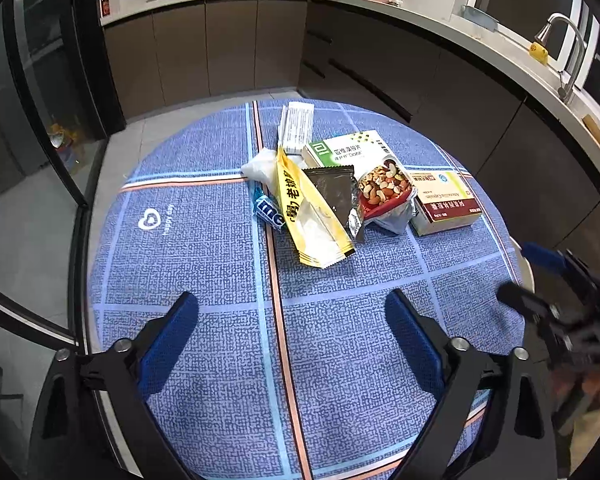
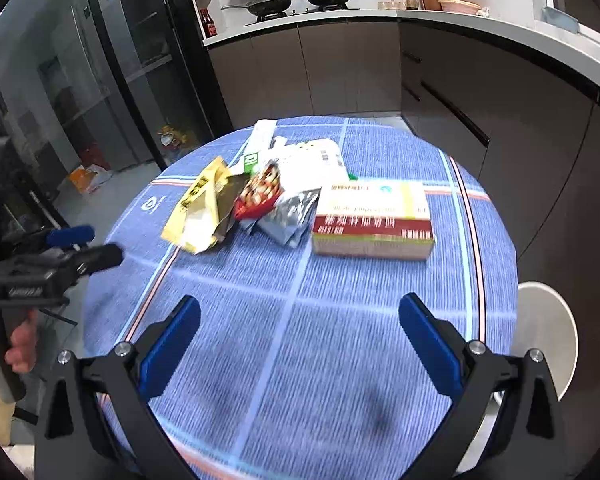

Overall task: Collect trash
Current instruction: 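Move both tools back over the table toward the remaining trash, then grasp the amoxicillin box with the right tool while the left tool grasps the yellow snack bag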

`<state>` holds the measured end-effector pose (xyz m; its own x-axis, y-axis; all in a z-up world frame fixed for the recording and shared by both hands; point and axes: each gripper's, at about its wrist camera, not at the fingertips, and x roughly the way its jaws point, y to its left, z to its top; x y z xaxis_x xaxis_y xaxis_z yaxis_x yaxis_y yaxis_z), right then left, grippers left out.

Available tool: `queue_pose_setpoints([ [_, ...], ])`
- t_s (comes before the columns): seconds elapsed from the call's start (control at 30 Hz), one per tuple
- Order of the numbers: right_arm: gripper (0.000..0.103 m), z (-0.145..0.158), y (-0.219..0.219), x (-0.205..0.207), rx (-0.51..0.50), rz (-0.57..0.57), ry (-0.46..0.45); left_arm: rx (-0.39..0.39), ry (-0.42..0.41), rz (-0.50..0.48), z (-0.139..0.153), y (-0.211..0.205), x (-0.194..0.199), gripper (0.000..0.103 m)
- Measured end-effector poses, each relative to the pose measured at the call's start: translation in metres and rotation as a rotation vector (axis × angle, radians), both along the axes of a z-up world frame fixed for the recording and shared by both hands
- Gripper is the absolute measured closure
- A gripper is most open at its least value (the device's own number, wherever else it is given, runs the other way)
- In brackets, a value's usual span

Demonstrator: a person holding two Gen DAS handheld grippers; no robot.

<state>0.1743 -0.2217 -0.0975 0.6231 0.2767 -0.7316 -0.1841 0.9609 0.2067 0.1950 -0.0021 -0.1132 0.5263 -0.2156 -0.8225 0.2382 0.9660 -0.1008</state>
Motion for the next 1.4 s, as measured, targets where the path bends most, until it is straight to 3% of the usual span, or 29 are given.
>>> queue_pose_setpoints([
  [0.23,0.003,-0.012,-0.014,0.080,-0.058,0.011,0.044,-0.032,0.044,-0.010,-0.009,0.006,0.024,0.027],
  [0.33,0.003,-0.015,-0.017,0.111,-0.014,0.094,0.050,-0.058,0.070,-0.021,-0.012,0.005,0.036,0.034],
  [0.53,0.003,-0.036,-0.028,0.174,0.123,0.225,0.171,-0.079,0.098,-0.048,-0.017,-0.008,0.058,0.046],
  [0.7,0.003,-0.035,-0.039,0.178,0.188,0.275,0.204,-0.088,0.123,-0.055,-0.026,-0.019,0.074,0.047],
  [0.9,0.003,-0.028,-0.039,0.148,0.101,0.342,0.226,-0.093,0.180,-0.065,-0.047,-0.027,0.087,0.082],
  [0.93,0.003,-0.027,-0.038,0.147,0.076,0.346,0.220,-0.097,0.189,-0.065,-0.049,-0.028,0.087,0.083],
  [1.07,0.003,-0.032,-0.040,0.171,0.048,0.332,0.229,-0.092,0.194,-0.039,-0.051,-0.026,0.083,0.082],
  [1.13,0.003,-0.042,-0.042,0.185,0.044,0.326,0.255,-0.084,0.186,-0.011,-0.050,-0.019,0.078,0.062],
  [1.2,0.003,-0.053,-0.040,0.190,0.046,0.335,0.309,-0.087,0.177,0.012,-0.047,-0.012,0.077,0.050],
  [1.27,0.003,-0.060,-0.047,0.182,0.081,0.359,0.385,-0.107,0.174,0.021,-0.045,-0.005,0.077,0.050],
  [1.4,0.003,-0.055,-0.054,0.145,0.112,0.377,0.369,-0.138,0.202,0.030,-0.052,0.000,0.086,0.051],
])
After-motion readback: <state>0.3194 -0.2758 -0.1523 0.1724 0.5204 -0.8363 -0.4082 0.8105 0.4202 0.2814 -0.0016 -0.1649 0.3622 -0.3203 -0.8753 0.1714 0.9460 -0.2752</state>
